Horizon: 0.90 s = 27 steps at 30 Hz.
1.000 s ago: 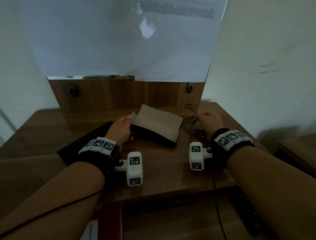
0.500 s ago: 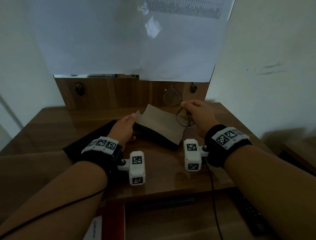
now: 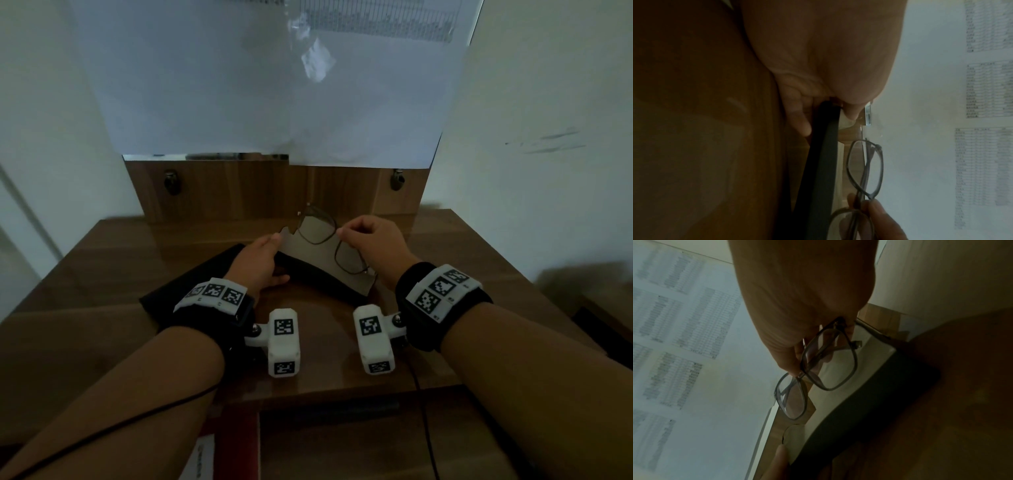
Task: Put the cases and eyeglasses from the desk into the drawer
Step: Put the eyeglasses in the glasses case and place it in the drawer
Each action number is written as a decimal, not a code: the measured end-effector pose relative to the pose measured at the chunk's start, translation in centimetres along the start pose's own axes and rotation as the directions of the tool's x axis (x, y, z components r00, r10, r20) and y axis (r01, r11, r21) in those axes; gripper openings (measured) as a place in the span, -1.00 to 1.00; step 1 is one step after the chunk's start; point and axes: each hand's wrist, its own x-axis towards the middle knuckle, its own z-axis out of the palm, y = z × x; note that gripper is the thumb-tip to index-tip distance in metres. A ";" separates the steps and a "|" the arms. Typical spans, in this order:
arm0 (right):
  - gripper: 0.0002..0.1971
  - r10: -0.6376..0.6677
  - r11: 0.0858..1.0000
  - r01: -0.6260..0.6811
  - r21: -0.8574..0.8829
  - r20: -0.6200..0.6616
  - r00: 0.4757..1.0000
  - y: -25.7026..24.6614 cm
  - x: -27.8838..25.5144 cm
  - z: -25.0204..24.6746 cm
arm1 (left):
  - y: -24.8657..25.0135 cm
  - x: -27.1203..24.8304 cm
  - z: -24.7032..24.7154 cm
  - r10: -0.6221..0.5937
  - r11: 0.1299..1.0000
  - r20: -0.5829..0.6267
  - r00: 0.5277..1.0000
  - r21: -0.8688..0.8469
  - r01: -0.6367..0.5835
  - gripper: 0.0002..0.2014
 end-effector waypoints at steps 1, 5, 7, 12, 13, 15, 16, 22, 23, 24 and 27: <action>-0.91 0.003 1.000 -0.003 -0.017 0.008 1.000 0.1 -0.1 0.0 | -0.1 0.0 0.0 0.007 1.000 0.000 1.000 -0.006 -0.007 -0.54; -0.89 0.006 0.996 -0.001 -0.087 0.058 0.998 0.3 -0.2 0.2 | -0.1 -0.2 0.1 0.007 1.000 0.003 1.000 -0.018 -0.007 -0.56; -0.89 0.003 0.991 0.007 -0.136 0.077 0.997 0.4 -0.3 0.4 | 0.0 -0.2 0.0 0.006 1.000 0.010 1.000 -0.015 -0.006 -0.56; -0.84 0.024 0.969 0.008 -0.247 0.126 0.992 0.4 -0.5 0.9 | -0.2 -0.1 -0.2 0.006 1.000 0.022 1.000 -0.020 -0.005 -0.56; -0.86 0.030 0.963 0.008 -0.270 0.137 0.990 0.4 -0.5 1.0 | -0.2 -0.1 -0.3 0.004 1.000 0.021 1.000 -0.024 -0.004 -0.54; -0.91 0.026 0.948 0.025 -0.316 0.156 0.987 0.3 -0.7 1.1 | -0.2 -0.1 -0.3 -0.001 0.999 0.026 1.000 -0.033 0.002 -0.49; -0.91 0.021 0.940 0.036 -0.338 0.163 0.986 0.2 -0.8 1.1 | -0.1 -0.2 -0.3 -0.004 0.999 0.028 1.000 -0.034 0.005 -0.47; -0.76 -0.030 0.921 0.102 -0.377 0.191 0.981 -0.1 -1.1 1.1 | 0.9 -0.4 0.0 -0.105 0.993 0.005 0.995 -0.061 0.105 -0.60; -0.76 -0.031 0.918 0.106 -0.382 0.196 0.980 -0.1 -1.1 1.1 | 0.8 -0.3 0.0 -0.109 0.993 0.000 0.994 -0.050 0.109 -0.58; -0.75 -0.030 0.915 0.107 -0.389 0.200 0.979 -0.1 -1.2 1.1 | 0.8 -0.3 0.1 -0.110 0.993 -0.006 0.994 -0.037 0.110 -0.59; -0.74 -0.012 0.910 0.099 -0.404 0.211 0.977 -0.2 -1.3 1.1 | 0.6 -0.2 0.1 -0.109 0.994 -0.016 0.994 -0.017 0.109 -0.59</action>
